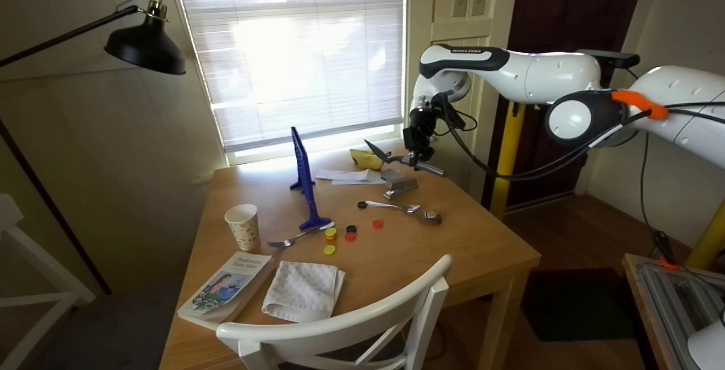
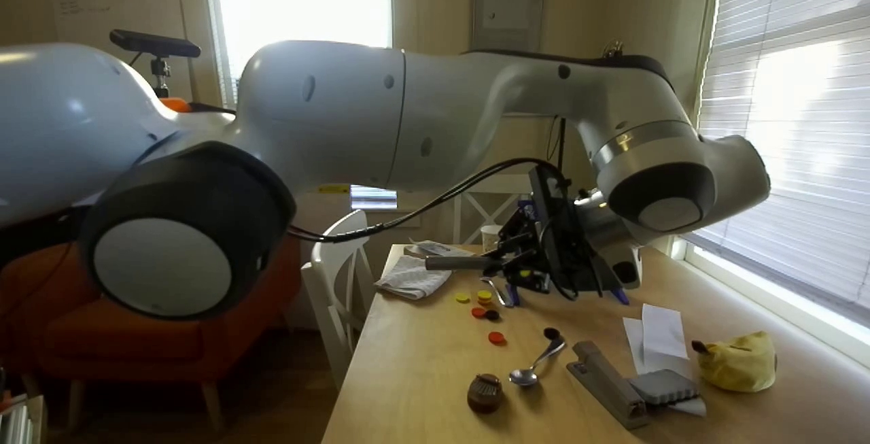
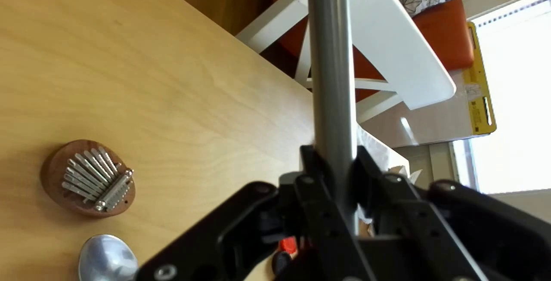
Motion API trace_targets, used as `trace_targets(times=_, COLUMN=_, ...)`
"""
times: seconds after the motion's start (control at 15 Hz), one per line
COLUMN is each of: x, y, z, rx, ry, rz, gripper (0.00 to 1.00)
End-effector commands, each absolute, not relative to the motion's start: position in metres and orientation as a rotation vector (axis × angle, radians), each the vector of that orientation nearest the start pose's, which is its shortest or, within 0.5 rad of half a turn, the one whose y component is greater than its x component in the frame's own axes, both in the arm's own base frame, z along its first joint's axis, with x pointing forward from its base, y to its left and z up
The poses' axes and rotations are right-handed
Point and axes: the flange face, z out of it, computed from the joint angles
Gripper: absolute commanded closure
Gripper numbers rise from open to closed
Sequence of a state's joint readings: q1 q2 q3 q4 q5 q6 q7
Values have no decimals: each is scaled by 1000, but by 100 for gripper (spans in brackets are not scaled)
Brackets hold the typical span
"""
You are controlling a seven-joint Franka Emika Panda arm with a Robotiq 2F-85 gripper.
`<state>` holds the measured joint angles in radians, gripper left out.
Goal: Put the black object on the paper towel using the spatula
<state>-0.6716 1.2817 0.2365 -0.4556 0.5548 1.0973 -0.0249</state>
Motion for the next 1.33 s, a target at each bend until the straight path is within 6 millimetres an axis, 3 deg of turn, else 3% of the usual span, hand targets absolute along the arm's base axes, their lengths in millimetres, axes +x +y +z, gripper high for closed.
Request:
trace_targets(times=0.0, x=670, y=-326, z=269, rx=-2233, ry=517, rz=388, gripper=94)
trace_targets(times=0.2, x=702, y=-299, z=270, rx=-2383, ry=578, rz=308, gripper=94)
trace_targets(times=0.47, x=732, y=-260, z=257, rx=-2604, ry=580, rz=261, gripper=94)
trace_targets(times=0.67, x=740, y=-248, z=247, rx=-2782, ry=565, rz=265, gripper=94)
trace_targets(times=1.0, x=749, y=-248, z=235, rx=-3060, ry=549, rz=238, gripper=94)
trace_targets(times=1.27, x=744, y=-233, z=222, rx=-3116, ry=381, rz=378, gripper=94)
